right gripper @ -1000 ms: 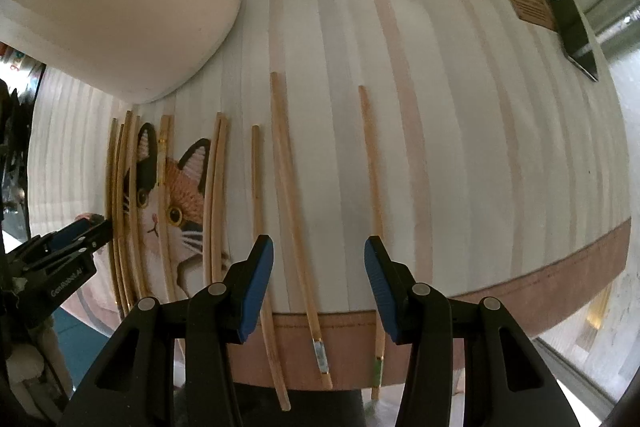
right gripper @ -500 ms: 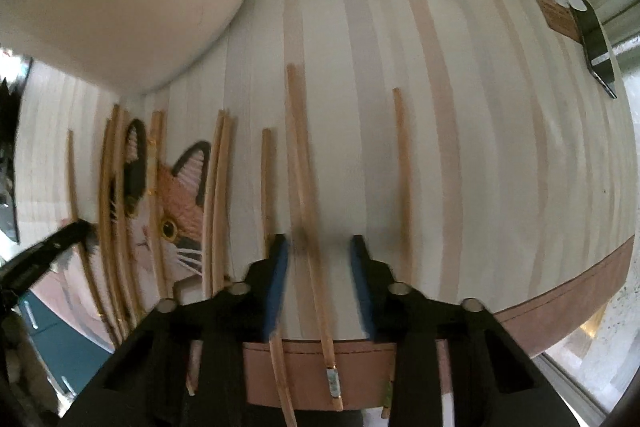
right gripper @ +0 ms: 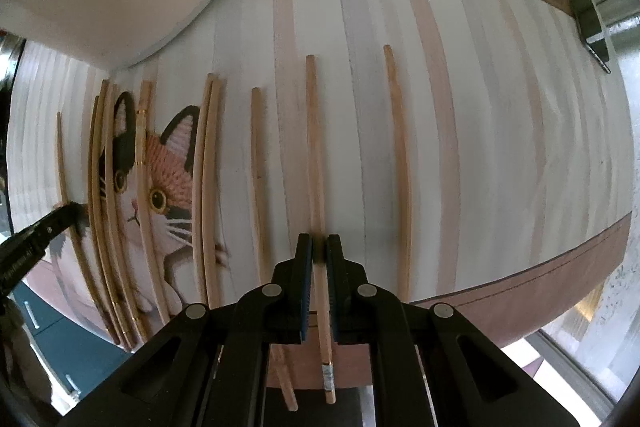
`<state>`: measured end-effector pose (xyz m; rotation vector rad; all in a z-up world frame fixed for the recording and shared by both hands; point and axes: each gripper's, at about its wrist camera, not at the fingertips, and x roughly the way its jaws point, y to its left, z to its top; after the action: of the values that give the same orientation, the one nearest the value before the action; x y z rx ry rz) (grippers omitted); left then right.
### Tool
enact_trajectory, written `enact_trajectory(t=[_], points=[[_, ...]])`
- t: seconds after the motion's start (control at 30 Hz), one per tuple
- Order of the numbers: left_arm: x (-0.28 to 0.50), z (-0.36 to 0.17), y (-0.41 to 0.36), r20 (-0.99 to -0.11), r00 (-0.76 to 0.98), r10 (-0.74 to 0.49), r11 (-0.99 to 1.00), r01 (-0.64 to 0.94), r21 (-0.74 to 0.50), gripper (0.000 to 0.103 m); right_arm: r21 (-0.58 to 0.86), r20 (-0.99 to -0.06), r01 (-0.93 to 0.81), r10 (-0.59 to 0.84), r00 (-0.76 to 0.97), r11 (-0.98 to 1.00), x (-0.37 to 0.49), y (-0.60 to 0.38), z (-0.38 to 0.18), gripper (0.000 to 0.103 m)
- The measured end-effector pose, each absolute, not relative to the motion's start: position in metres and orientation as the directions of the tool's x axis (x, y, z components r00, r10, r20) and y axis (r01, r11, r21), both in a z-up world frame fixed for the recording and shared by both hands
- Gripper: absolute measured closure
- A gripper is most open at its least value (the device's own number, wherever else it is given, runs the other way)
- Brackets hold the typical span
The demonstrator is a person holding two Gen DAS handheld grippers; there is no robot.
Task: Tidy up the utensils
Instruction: 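Lower the left tool onto a wooden chopstick and close it while the right tool grasps another, then lift the left tool's chopstick into the cream holder while the right tool inserts its chopstick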
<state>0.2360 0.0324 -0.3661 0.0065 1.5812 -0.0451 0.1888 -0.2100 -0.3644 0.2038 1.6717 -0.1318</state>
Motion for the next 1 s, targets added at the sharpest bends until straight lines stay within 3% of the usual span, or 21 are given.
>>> enact_trajectory(t=[0.23, 0.37, 0.83, 1.0], points=[[0.237, -0.338, 0.016, -0.999, 0.036, 0.02, 0.999, 0.028, 0.021, 0.098, -0.046, -0.993, 0.135, -0.03, -0.118, 0.99, 0.211, -0.183, -0.373, 0.095], [0.23, -0.32, 0.025, -0.992, 0.106, 0.066, 0.998, 0.006, 0.067, 0.098, -0.027, -0.996, 0.179, -0.013, -0.083, 0.984, 0.211, -0.168, -0.382, 0.096], [0.237, -0.231, 0.044, -0.939, 0.324, 0.119, 0.993, -0.052, 0.108, 0.099, 0.029, -0.992, 0.239, -0.002, 0.129, 0.971, 0.186, -0.182, -0.323, 0.096], [0.237, -0.205, 0.045, -0.919, 0.379, 0.114, 0.993, -0.056, 0.1, 0.099, 0.04, -0.987, 0.242, 0.001, 0.162, 0.969, 0.193, -0.21, -0.272, 0.096]])
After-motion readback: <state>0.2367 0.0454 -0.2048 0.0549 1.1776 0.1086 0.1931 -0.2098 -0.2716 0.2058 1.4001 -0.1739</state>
